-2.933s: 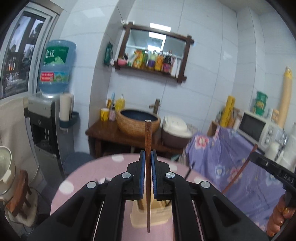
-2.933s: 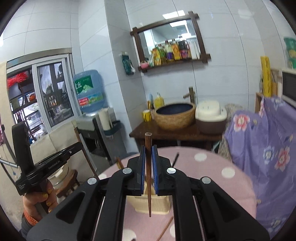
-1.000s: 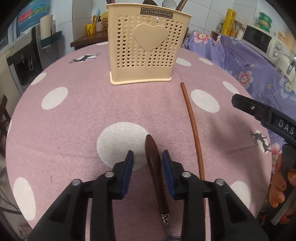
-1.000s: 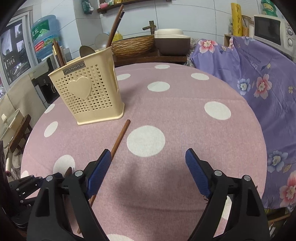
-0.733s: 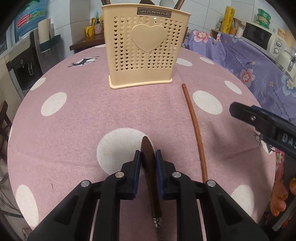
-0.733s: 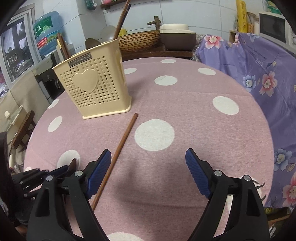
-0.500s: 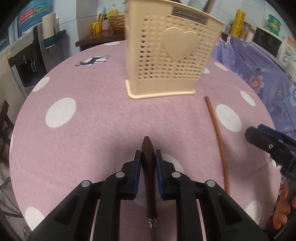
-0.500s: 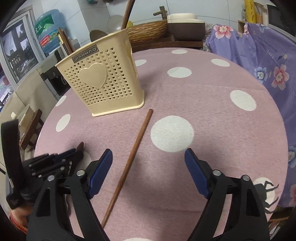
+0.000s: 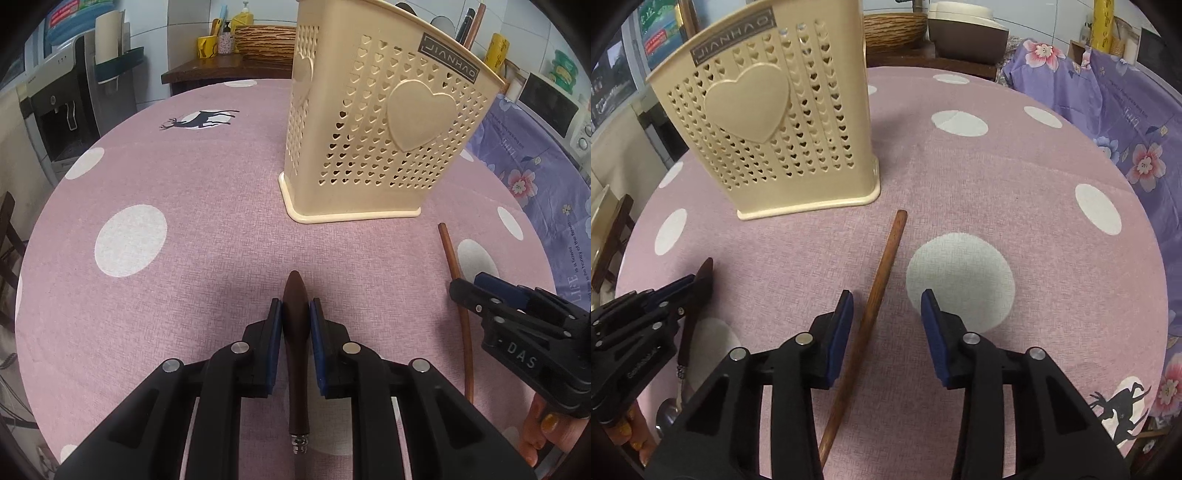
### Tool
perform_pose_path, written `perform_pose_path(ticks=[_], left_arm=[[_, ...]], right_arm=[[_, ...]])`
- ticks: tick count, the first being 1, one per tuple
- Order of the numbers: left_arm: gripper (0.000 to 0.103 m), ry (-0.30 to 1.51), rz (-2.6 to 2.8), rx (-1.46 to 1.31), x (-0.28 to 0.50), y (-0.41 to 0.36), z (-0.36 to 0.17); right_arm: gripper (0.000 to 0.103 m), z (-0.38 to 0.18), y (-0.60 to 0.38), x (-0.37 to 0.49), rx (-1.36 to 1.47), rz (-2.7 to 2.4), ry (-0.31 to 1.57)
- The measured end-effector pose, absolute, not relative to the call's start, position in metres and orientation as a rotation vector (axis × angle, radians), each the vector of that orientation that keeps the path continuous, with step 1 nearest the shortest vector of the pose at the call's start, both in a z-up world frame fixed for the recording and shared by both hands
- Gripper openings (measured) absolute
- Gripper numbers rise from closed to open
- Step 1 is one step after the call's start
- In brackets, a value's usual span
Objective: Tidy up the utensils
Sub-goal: 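Close left tool on the spoon's wooden handle while right tool grips the last chopstick, then lift the wooden spoon with left tool while right tool carries the chopstick over the holder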
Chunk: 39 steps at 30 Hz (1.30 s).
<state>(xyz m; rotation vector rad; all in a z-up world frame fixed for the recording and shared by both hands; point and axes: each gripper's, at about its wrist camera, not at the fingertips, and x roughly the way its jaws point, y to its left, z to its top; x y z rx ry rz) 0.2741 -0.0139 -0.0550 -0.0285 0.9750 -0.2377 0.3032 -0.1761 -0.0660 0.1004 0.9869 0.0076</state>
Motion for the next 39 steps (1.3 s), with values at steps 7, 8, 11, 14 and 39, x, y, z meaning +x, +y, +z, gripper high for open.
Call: perform_pose_path(ticks=[7,8,11,14,39], left_arm=[[0.016,0.968,-0.239,-0.019,0.277,-0.014,-0.055],[0.016,0.968,-0.239,-0.019,0.277,-0.014,-0.055],[0.016,0.967,-0.240,-0.022,0.277,-0.014,-0.055],[0.016,0.966,-0.240,-0.019,0.278,-0.014,-0.055],[0.016,0.938,-0.213,-0.009,0.274,-0.016,-0.056]], right_arm=[[0.022,-0.066,-0.174,0.317,0.086,-0.017,0.982],[0.021,-0.066,-0.175,0.321,0.089,-0.020,0.983],[0.016,-0.066,-0.174,0.328,0.088,-0.032,0.981],[0.012,-0.067,-0.175,0.331,0.084,-0.040,0.977],[0.008,-0.062,-0.178,0.289,0.171,0.090,0.953]])
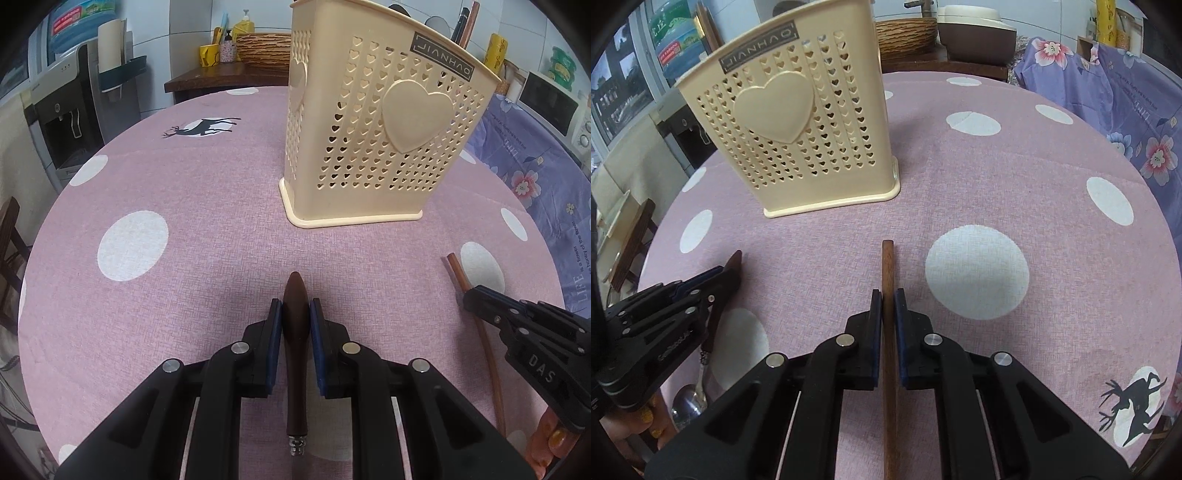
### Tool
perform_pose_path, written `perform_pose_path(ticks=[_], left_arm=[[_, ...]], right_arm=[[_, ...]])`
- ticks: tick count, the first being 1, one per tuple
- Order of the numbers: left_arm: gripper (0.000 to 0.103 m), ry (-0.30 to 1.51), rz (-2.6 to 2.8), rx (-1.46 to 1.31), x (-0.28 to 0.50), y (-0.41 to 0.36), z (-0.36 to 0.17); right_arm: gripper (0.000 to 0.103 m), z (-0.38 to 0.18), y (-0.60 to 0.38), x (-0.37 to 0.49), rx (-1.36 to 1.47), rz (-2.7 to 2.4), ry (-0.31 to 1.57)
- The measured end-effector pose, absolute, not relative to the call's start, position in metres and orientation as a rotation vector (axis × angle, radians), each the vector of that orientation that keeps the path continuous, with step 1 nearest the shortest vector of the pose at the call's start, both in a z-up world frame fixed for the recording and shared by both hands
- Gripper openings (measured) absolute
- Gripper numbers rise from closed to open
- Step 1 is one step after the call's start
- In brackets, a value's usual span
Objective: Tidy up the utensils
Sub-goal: 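Lift the wooden spoon with left tool while right tool carries the chopstick over the holder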
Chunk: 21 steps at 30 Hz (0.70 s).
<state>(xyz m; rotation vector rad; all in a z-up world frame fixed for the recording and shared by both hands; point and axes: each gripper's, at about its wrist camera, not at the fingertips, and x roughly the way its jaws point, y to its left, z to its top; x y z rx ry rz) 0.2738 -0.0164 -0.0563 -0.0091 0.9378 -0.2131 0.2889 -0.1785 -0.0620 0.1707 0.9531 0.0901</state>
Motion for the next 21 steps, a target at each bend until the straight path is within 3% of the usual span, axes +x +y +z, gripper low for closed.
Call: perform_pose_path(ticks=[7,21], left_arm=[[0.016,0.899,-0.230,-0.049,0.264,-0.015,-0.041],[0.016,0.698,-0.305,-0.116,0.240,-0.008,0.043]], right_arm=[[0.008,-0.035,-0.187,0.269,0.206,0.137,0.869],[0.008,0.068,-0.208,0.231,0.220,0.196,0.613]])
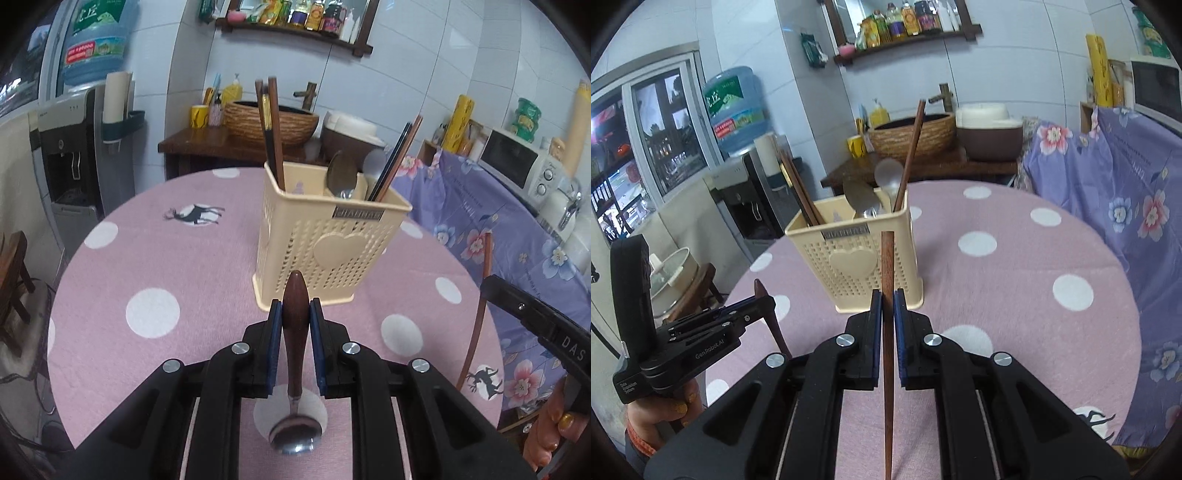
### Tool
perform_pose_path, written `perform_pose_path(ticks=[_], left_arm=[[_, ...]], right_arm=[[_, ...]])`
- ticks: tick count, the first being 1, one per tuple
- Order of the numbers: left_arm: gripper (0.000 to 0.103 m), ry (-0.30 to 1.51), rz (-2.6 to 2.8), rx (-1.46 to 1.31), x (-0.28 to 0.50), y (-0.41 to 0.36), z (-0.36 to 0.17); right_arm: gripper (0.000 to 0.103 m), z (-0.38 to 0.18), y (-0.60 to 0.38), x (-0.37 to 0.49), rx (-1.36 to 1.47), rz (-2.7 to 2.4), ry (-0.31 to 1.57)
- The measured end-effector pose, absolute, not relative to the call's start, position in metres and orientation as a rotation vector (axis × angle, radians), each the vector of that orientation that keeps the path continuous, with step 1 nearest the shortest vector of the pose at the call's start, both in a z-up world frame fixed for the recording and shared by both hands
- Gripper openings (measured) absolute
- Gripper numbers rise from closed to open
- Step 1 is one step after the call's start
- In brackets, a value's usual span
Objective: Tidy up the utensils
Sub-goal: 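Lift the wooden spoon with left tool while right tool carries the chopstick over the holder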
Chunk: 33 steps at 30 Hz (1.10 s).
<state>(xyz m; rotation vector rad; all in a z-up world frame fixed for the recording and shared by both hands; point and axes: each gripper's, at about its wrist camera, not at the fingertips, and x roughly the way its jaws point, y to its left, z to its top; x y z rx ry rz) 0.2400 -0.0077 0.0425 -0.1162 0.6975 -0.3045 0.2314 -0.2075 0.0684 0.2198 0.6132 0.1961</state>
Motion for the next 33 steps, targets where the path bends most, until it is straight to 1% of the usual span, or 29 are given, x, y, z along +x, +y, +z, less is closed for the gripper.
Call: perform_pose_path(ticks=[6,24,33], left_arm=[[0.016,0.668,-0.301,-0.108,0.237,-0.008,0.053],[0.016,0.637,-0.306,-0.103,0.231,-0.004,0.067],[0.016,0.629,-0.333,-0.098,0.240,-0.001,0.089]], right_arm=[[0.008,0.086,-0.214,0.228,0.229,0.214,0.585],[0.008,0.097,-0.215,0.223,0.233,0.263,0.555],[0.008,0.131,-0.208,0.230,0.193,0.289,0.514]])
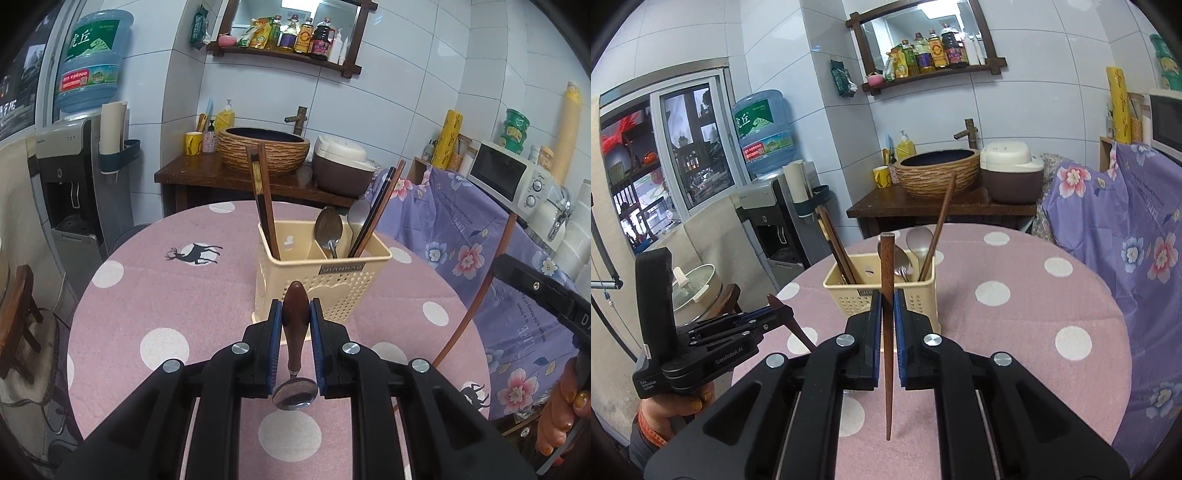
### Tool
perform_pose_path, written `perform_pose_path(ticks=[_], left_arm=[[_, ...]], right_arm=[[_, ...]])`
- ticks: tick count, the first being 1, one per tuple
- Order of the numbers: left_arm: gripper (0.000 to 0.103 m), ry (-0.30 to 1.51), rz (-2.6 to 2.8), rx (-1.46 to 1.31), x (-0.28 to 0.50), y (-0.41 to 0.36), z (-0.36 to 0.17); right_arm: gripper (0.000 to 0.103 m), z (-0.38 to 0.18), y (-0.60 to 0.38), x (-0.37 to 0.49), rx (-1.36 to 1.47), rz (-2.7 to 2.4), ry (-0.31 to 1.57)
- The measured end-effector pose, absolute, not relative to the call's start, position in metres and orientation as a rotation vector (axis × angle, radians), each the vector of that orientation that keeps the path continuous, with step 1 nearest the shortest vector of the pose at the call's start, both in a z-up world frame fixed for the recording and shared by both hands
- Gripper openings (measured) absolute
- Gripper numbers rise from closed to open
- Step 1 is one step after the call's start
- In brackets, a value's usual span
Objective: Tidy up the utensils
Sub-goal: 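Lift the wooden spoon with left tool while right tool carries the chopstick over the holder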
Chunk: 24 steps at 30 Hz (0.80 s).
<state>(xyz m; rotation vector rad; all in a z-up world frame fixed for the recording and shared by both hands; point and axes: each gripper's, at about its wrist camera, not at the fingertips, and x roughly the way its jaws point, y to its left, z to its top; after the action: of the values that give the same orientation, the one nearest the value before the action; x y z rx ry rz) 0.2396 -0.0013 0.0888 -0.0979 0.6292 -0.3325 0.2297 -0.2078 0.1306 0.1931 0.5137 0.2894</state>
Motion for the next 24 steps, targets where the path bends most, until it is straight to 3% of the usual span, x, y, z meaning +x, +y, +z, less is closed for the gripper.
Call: perform_pose_path(ticks=[15,19,24], left_arm=[[0.016,0.437,-0.344,-0.062,0.282,-0.026,0.203],[0.016,0.454,-0.312,-0.075,0.313,-0.031,0.203],[0.016,0.501,-0.289,-0.080,0.331,-0.032,0.171]], right_arm=[[0.008,0.251,-0.215,0.308,0.185,0.265,0.389],[0.008,0.264,-0.216,0.328,0.184,0.234,0.336],[0.008,0.236,-0.211,0.341,0.176,0.215,0.331]])
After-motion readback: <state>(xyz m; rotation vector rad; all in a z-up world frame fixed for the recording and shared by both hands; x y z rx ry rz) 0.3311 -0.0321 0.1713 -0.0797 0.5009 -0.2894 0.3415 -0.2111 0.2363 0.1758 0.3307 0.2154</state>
